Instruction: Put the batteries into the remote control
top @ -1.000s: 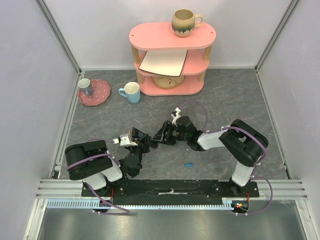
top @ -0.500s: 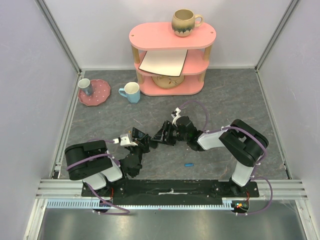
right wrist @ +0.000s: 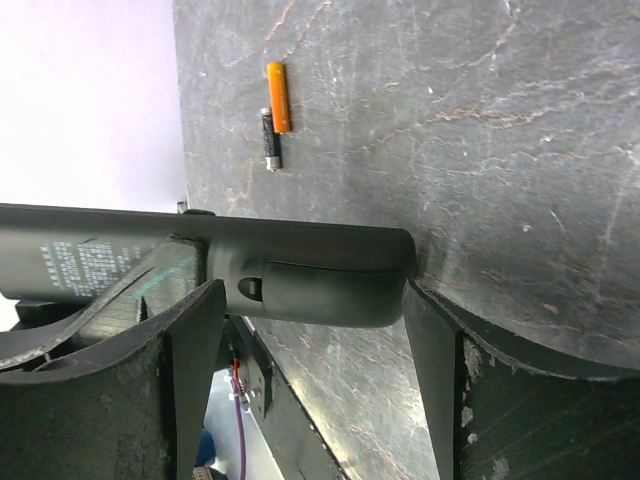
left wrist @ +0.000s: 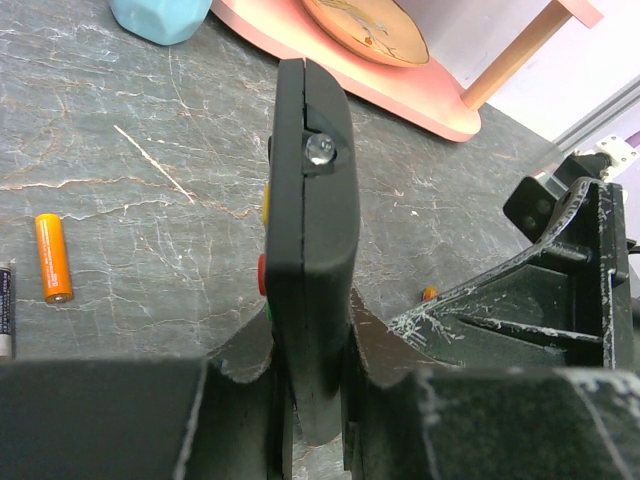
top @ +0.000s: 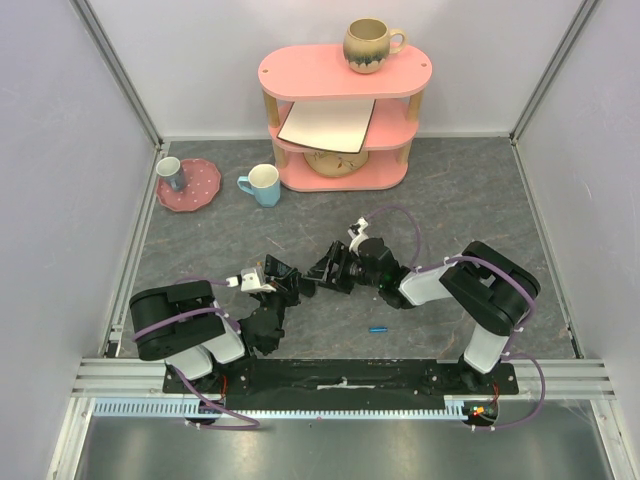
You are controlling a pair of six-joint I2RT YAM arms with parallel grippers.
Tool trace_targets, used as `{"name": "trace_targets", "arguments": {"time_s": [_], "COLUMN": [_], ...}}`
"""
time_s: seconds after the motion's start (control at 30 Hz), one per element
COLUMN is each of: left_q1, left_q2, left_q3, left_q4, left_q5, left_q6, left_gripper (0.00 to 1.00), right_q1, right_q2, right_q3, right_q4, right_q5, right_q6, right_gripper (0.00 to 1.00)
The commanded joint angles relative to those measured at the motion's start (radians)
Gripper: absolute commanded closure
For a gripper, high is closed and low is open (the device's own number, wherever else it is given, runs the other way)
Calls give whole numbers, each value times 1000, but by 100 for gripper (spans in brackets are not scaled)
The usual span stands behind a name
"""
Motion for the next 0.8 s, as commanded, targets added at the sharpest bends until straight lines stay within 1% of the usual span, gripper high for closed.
{"name": "trace_targets", "arguments": {"time_s": [0.0, 0.37, 0.53, 0.77], "left_q1": [-18, -19, -21, -24], "left_q2": [32, 32, 36, 37], "left_q3": [-85, -83, -80, -82], "left_q4": [136, 138, 136, 136], "left_q5": [-1, -1, 1, -1], "left_q6": [71, 68, 68, 67], "left_gripper": [98, 98, 98, 98], "right_q1": [6, 9, 18, 21], "right_q2": [-16, 14, 27, 25], "right_q3": [-4, 29, 46, 33], "right_q4": [95, 0, -32, 20], "right_q5": [11, 2, 0, 2], "right_q6": [26, -17, -35, -11], "right_gripper": [21, 24, 24, 20]}}
